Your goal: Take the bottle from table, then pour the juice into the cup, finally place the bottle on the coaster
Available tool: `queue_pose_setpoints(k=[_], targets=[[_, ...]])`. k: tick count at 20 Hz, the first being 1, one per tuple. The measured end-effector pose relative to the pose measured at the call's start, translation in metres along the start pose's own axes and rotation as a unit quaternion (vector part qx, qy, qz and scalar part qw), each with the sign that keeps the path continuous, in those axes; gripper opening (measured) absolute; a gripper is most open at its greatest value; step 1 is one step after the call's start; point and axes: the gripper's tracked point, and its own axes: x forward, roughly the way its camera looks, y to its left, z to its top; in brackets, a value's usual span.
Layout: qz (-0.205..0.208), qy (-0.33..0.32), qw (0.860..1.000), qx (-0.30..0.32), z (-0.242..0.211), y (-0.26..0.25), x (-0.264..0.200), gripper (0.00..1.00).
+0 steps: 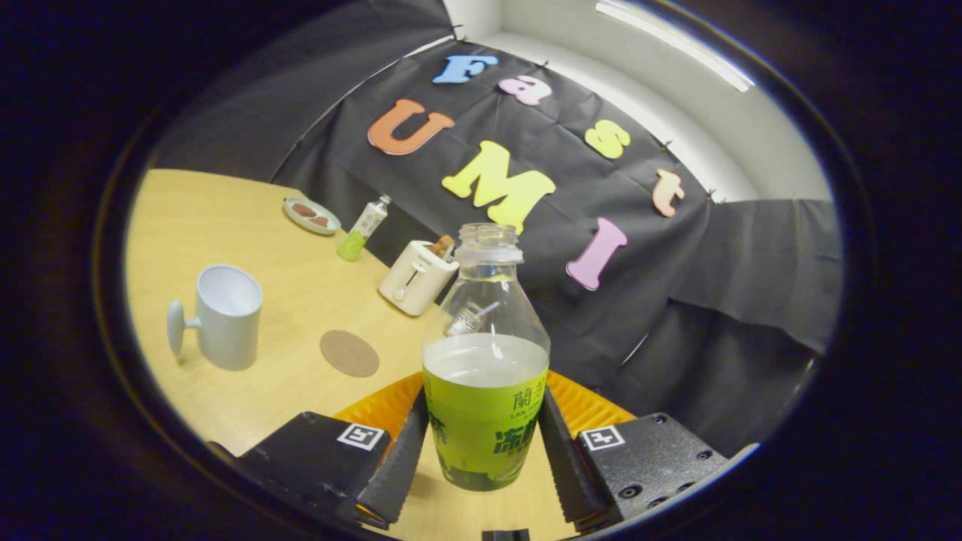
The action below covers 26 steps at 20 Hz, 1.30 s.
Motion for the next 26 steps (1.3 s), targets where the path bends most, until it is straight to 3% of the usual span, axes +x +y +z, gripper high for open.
queue_pose_setpoints(k=[8,16,26], targets=[[-0.017,-0.001,0.983,-0.183,0.029,0.020,0.005,0.80],[-0.011,-0.002,0.949,-0.315,0.047,0.046,0.002,0.80],[-0.053,-0.022,0.908,-0.414,0.077,0.058,-0.006,0.81]])
